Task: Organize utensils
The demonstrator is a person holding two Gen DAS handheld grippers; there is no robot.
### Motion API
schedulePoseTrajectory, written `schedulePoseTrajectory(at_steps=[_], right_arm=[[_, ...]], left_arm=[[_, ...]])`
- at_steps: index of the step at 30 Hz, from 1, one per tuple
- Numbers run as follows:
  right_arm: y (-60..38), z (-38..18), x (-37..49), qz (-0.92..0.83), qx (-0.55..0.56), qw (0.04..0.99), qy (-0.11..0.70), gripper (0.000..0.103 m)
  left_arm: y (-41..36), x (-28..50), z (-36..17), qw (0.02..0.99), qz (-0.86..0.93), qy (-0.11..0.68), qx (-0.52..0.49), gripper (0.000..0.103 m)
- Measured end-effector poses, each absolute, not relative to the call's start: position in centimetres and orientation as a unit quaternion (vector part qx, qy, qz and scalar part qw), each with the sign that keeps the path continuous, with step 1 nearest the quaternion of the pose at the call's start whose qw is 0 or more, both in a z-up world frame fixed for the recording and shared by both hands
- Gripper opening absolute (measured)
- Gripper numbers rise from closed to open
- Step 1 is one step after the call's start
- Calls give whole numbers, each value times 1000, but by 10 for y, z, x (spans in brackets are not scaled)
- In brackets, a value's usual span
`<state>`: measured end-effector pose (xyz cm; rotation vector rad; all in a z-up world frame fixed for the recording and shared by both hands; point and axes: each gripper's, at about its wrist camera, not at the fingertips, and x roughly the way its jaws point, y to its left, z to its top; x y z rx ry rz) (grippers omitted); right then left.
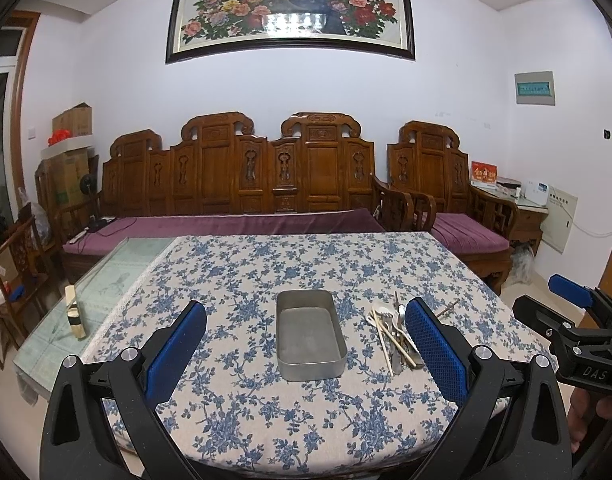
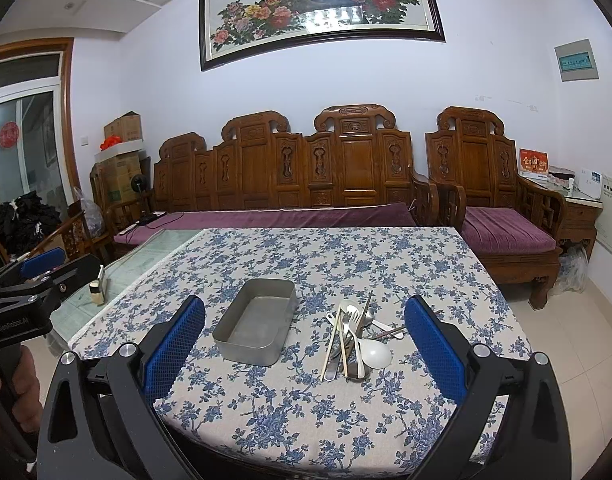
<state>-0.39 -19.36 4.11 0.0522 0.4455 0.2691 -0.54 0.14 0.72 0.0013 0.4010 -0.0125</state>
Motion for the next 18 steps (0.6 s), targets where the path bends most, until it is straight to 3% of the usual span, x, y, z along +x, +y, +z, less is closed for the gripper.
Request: schedulePoseTrajectory(at_steps=[18], right_arm=[[-193, 41, -3, 133, 26, 966, 220, 100]], left_arm=[[0, -5, 7, 980, -6, 199, 1, 97]])
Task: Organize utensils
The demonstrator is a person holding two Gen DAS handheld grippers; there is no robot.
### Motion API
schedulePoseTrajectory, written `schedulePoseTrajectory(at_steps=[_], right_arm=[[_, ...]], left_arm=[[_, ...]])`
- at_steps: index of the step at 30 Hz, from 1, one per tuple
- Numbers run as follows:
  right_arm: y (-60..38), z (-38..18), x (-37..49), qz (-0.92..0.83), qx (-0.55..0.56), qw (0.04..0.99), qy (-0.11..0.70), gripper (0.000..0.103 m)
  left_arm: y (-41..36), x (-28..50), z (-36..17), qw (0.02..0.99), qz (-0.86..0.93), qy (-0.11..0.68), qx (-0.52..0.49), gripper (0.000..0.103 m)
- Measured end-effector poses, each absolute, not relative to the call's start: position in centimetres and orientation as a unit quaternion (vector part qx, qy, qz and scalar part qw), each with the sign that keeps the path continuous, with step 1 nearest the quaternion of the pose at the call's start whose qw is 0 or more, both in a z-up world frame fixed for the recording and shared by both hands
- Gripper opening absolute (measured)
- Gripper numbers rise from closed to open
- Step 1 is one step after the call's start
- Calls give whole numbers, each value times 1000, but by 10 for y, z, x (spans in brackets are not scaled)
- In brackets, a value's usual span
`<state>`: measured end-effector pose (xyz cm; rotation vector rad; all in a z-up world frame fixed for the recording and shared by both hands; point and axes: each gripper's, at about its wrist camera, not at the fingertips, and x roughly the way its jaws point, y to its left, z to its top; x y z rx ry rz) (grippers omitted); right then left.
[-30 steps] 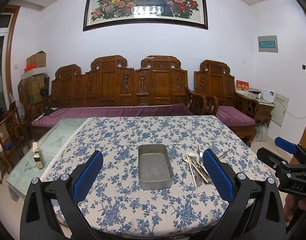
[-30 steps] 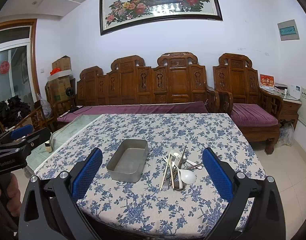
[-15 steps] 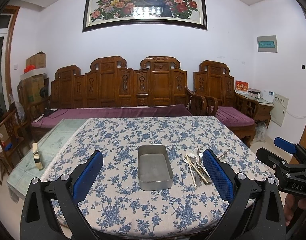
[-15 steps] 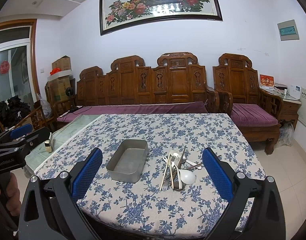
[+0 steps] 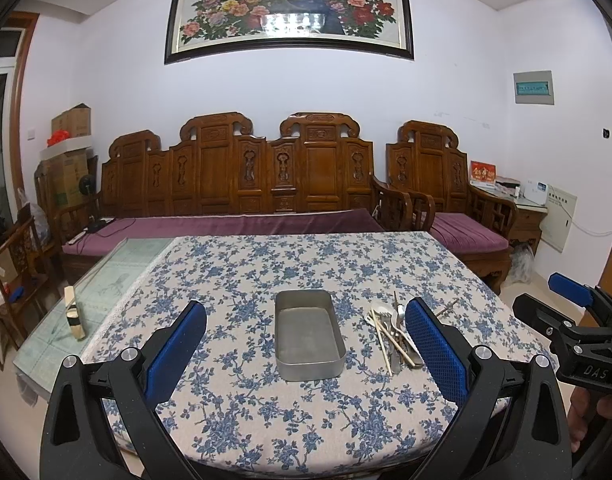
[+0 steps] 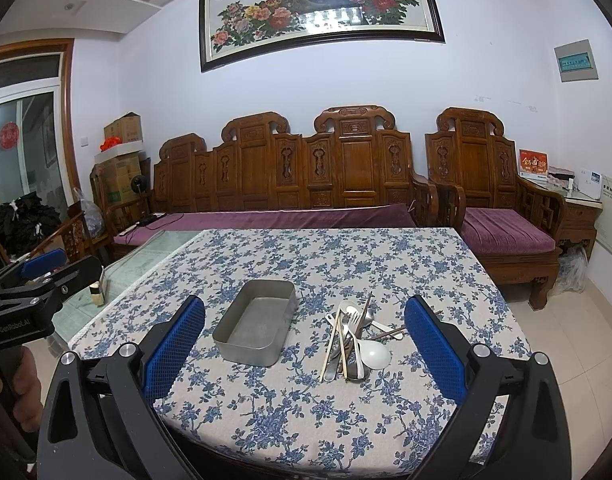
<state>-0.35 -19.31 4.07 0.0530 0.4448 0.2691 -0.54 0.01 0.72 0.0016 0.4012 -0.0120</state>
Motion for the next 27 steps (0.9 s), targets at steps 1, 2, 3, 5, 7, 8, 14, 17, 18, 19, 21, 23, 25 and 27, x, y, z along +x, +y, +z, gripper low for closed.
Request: schedulePoseTrajectory(at_steps=[1, 2, 3, 5, 7, 8, 14, 17, 18, 19, 21, 23, 25, 27], right_arm=[[-193, 41, -3, 133, 26, 966, 220, 100], [-193, 41, -3, 133, 26, 966, 220, 100], [-193, 41, -3, 133, 26, 966, 220, 100], [-193, 41, -3, 133, 26, 966, 219, 100], [-193, 41, -4, 133, 26, 966, 220, 100], [-194, 41, -3, 133, 26, 966, 220, 100], [-193, 41, -4, 133, 26, 966, 220, 100], [-193, 41, -4, 133, 27, 966, 220, 100], [-193, 41, -4, 133, 27, 966, 219, 100], [-193, 40, -4, 133, 27, 966, 219, 100], [-193, 40, -4, 133, 26, 966, 219, 100], [-193, 40, -4, 133, 27, 966, 219, 100], [-193, 38, -2, 133, 27, 966, 219, 100], [-193, 39, -2, 133, 26, 966, 220, 100]], left_arm=[[1, -6, 8, 980, -6, 199, 1, 97], [0, -5, 7, 980, -6, 199, 1, 97], [0, -5, 7, 980, -6, 199, 1, 97], [0, -5, 7, 980, -6, 199, 1, 97], [0, -6, 8, 980, -6, 199, 1, 97], [0, -5, 7, 980, -6, 199, 1, 97], [-1, -5, 8, 980, -7, 200, 2, 97], [-1, -6, 8, 980, -7, 199, 2, 97], [-1, -6, 8, 980, -7, 199, 1, 97], [-1, -6, 8, 980, -7, 199, 2, 97], [-1, -6, 8, 980, -7, 200, 2, 97], [-1, -6, 8, 980, -7, 200, 2, 97], [-2, -6, 9, 980, -7, 200, 3, 97], [-2, -5, 8, 980, -8, 200, 2, 97]])
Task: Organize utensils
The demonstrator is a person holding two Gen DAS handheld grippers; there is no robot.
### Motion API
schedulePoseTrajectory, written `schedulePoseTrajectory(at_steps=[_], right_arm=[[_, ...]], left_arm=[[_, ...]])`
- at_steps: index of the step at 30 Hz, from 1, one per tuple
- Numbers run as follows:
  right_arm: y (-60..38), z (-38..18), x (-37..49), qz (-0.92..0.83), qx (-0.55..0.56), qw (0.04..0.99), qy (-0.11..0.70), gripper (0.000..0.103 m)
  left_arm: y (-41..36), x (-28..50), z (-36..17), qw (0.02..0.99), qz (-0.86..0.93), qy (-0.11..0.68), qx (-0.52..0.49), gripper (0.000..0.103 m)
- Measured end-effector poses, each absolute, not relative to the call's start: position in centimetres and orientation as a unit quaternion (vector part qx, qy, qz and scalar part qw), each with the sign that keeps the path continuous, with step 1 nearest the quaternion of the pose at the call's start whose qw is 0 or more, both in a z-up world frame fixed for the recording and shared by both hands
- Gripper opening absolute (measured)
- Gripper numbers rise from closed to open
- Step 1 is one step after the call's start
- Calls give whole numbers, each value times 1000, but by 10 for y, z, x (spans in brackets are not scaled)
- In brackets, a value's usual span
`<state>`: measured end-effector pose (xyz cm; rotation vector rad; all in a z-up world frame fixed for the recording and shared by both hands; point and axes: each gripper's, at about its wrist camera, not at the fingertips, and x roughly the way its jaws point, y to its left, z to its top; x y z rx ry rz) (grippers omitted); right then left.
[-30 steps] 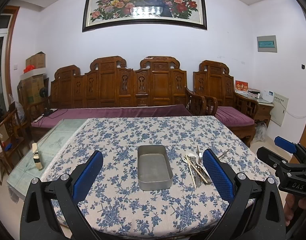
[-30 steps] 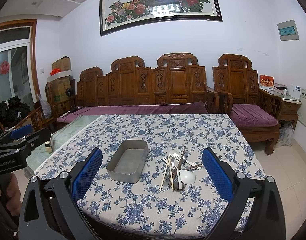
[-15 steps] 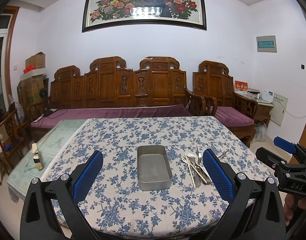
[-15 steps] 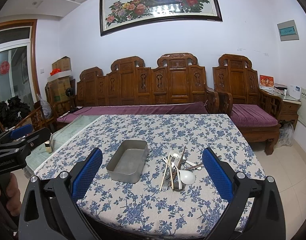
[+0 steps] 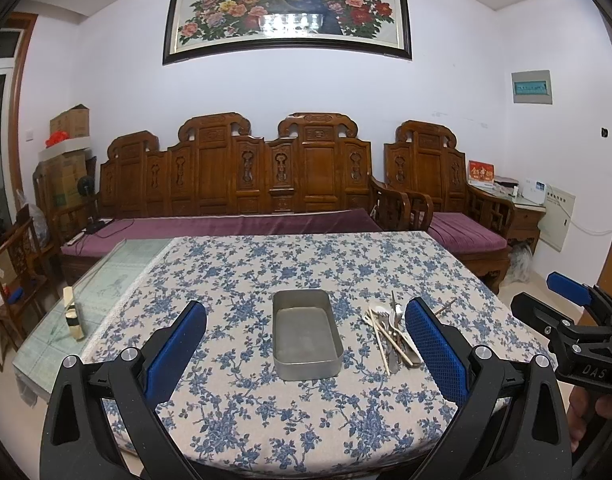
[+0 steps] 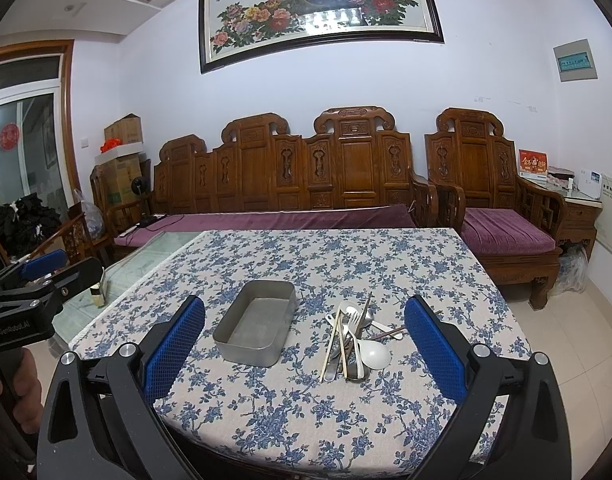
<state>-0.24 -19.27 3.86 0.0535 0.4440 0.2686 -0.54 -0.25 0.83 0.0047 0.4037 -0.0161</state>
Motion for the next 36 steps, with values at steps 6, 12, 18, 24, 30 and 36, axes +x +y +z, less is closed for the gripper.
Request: schedulePoseTrajectory(at_steps=[6, 12, 18, 24, 30, 36], right_arm=[[-196, 40, -3, 133, 26, 965, 226, 100], [-195, 25, 3, 134, 25, 961, 241, 100], [-196, 9, 19, 135, 20, 956, 259, 98], [-200, -7, 40, 140, 13, 952, 274, 96], [-210, -21, 65, 155, -1, 942, 297, 83], [-224, -36, 95, 160, -20, 933, 321, 71]], left_arm=[[-7, 3, 1, 976, -17, 219, 4, 97], [-8, 17, -22, 966, -23, 257, 13, 97], [-11, 35, -44, 956, -30, 292, 16, 97], [-22, 56, -65, 943, -40, 328, 37, 97], [-32, 76, -82, 935, -44, 348, 56, 97], [-39, 95, -92, 930, -50, 359, 70, 97]])
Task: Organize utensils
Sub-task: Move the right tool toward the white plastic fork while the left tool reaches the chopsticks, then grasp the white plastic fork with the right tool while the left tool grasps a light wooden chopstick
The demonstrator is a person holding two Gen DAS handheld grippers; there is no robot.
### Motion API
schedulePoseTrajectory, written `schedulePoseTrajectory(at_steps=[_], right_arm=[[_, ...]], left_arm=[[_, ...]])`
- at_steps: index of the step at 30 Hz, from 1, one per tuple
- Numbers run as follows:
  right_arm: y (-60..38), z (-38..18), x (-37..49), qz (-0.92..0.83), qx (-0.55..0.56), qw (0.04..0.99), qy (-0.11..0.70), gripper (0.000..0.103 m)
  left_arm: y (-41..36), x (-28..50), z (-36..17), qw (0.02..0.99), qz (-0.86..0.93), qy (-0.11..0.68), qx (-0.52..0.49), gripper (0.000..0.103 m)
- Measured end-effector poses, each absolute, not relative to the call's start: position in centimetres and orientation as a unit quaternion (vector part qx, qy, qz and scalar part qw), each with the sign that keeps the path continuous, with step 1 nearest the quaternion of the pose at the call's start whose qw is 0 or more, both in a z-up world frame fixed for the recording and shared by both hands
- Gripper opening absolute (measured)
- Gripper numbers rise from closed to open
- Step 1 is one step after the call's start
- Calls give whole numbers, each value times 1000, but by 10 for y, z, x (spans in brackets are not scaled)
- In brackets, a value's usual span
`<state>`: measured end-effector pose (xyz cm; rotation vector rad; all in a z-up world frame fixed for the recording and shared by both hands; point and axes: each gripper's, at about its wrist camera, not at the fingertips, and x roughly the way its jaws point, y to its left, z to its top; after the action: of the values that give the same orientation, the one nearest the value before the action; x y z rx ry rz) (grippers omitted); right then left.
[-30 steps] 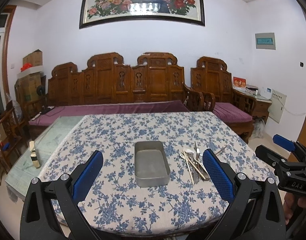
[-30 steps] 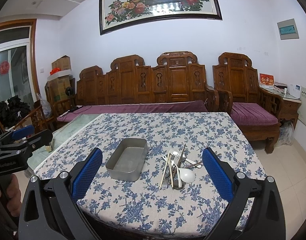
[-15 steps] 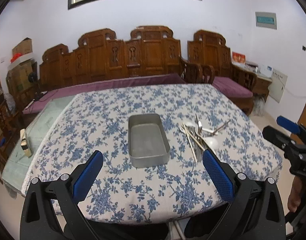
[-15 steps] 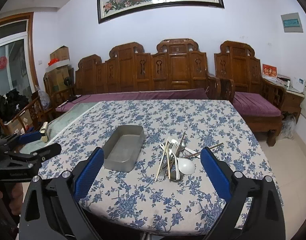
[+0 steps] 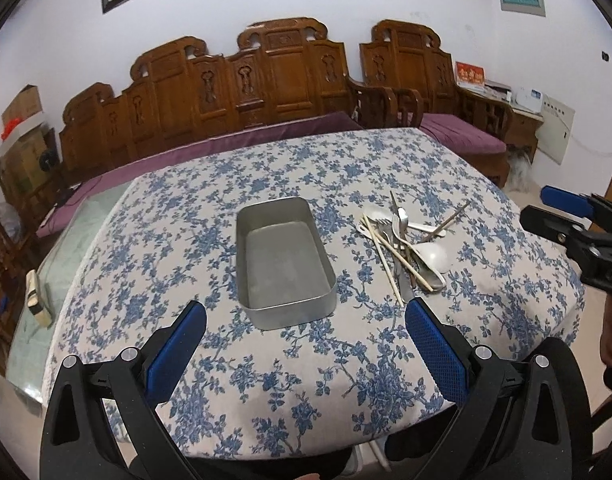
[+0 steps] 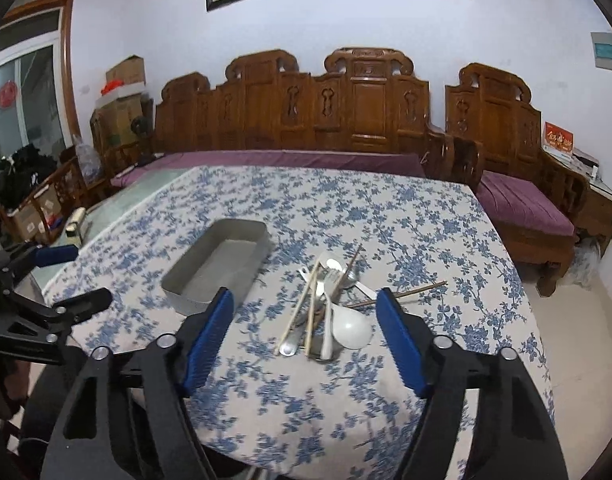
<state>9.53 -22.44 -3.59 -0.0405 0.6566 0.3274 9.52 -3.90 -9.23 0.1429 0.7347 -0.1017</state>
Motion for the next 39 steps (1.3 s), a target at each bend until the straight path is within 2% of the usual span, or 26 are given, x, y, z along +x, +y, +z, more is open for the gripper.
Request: schedulePoseTrajectory(at_steps=[10, 18, 24, 32, 34, 35, 39], right_arm=[[-235, -91, 155, 163, -19, 910, 380, 54], [-223, -148, 188, 188, -15, 876, 444, 24], [-221, -180, 202, 204, -5, 853, 481, 18], [-217, -196, 211, 203, -12, 840, 503, 18], [-218, -195, 211, 202, -14, 840, 502, 13], [-218, -193, 210, 203, -12, 841, 501, 7], [-222, -184, 209, 206, -8, 845, 493, 6]], left_arm=[[-49, 133, -108, 915, -82, 390, 67, 97], [-61, 160, -124, 903, -121, 410, 43, 97], [-69, 173, -139, 894, -136, 426, 34, 97], [-83, 185, -156, 882, -152, 445, 22, 96], [-87, 186, -160, 880, -153, 449, 23, 96], [-88, 187, -162, 879, -153, 450, 24, 96], [-96, 192, -168, 876, -157, 455, 30, 96]])
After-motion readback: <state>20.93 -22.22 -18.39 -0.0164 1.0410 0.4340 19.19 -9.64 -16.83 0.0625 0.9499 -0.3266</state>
